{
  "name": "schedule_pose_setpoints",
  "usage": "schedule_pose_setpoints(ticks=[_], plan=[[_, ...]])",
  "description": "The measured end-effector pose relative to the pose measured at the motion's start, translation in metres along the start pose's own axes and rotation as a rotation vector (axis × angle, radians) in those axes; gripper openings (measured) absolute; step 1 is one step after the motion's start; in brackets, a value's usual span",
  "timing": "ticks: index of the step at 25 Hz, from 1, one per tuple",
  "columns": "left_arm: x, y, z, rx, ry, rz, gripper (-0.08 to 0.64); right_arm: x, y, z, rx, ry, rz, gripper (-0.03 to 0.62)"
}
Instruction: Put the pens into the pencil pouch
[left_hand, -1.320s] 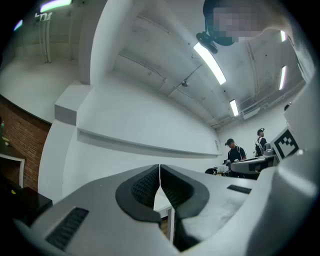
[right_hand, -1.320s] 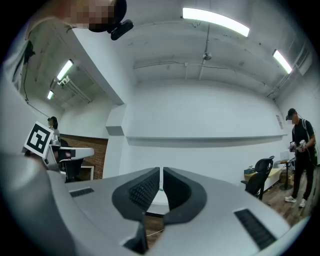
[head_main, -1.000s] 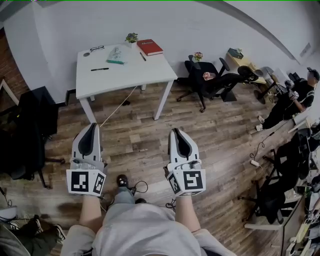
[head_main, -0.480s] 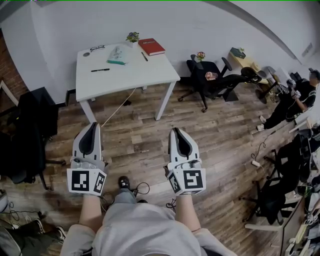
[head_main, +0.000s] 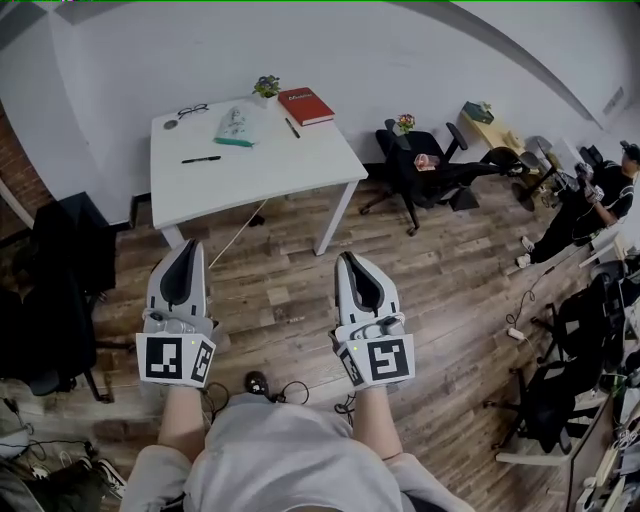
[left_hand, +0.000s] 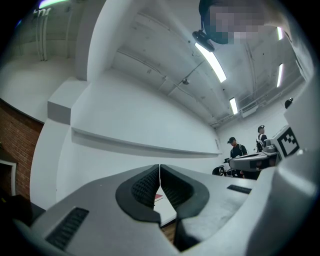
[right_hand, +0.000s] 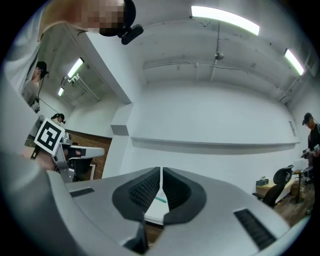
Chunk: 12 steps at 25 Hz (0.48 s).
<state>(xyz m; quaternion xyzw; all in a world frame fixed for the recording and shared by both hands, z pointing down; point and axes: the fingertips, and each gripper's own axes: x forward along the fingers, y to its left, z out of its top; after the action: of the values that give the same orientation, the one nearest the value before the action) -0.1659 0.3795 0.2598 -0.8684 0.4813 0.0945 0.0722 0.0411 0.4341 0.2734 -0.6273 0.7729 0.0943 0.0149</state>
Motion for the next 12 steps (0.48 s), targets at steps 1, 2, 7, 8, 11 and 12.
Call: schedule_pose_setpoints(ticks=[1,2,7,8,11,12], plan=[[0.007,0.006,-0.001,0.004,-0.002,-0.002,0.028,0.008,-0.002,-0.002,0.0,0.004,-0.016,0.038],[0.013,0.011,-0.002,0.011,-0.003,-0.003,0.028,0.017,-0.004,-0.005,0.007,0.006,-0.03,0.038],[0.039,0.034,-0.008,0.025,-0.003,-0.027,0.026,0.054,-0.001,-0.013,0.071,0.001,-0.034,0.038],[0.042,0.039,-0.008,0.017,-0.009,-0.028,0.026,0.061,0.001,-0.013,0.083,-0.004,-0.028,0.038],[0.052,0.052,-0.011,-0.002,-0.025,-0.018,0.026,0.077,0.002,-0.015,0.107,-0.005,-0.018,0.038],[0.056,0.055,-0.012,-0.01,-0.026,-0.019,0.026,0.082,0.001,-0.017,0.108,0.003,-0.023,0.038]])
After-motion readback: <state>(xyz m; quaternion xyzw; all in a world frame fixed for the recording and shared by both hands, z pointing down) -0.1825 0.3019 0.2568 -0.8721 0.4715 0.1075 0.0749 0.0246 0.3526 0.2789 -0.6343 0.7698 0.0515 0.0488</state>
